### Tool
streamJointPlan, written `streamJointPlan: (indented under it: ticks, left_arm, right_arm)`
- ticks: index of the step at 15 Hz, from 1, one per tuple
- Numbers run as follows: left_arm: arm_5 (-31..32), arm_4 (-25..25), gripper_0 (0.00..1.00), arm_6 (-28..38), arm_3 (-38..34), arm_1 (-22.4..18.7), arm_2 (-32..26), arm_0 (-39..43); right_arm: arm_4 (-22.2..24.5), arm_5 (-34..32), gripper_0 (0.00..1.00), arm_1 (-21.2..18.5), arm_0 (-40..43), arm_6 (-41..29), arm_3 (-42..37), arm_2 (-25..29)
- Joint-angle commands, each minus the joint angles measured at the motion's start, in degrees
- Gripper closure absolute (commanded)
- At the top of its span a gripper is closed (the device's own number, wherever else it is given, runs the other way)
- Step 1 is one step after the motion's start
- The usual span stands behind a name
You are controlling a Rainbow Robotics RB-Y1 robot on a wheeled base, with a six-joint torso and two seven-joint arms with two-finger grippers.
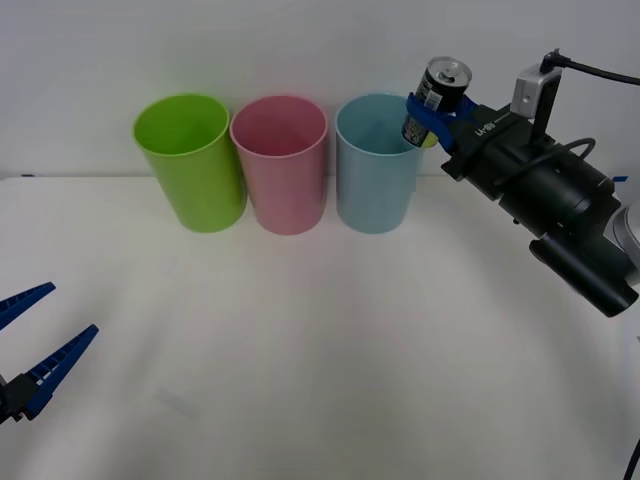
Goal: Grasp the object on the table and drop it into the matching bin: aluminum can to the light blue bin, PET bottle to the pink bin.
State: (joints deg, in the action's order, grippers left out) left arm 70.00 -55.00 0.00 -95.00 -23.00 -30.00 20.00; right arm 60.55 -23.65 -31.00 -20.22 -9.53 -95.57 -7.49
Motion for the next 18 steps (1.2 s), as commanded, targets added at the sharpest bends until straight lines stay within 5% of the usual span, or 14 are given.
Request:
streamJointPlan:
  ticks: [1, 13, 18]
  left_arm:
    - [0.0, 0.0, 0.00, 0.0, 0.0, 0.0, 0.0, 0.0]
    - [0.0, 0.0, 0.00, 0.0, 0.0, 0.0, 0.0, 0.0]
    - [0.0, 0.0, 0.00, 0.0, 0.0, 0.0, 0.0, 0.0]
  right_arm:
    - [1.5, 0.0, 1.00, 1.3, -5.0, -0.2, 6.4, -0.4]
    - [16.1, 3.0, 1.00, 15.1, -21.2, 0.6, 28.1, 4.7]
    - [17.5, 5.8, 1.00, 16.9, -23.2, 1.3, 31.1, 5.1]
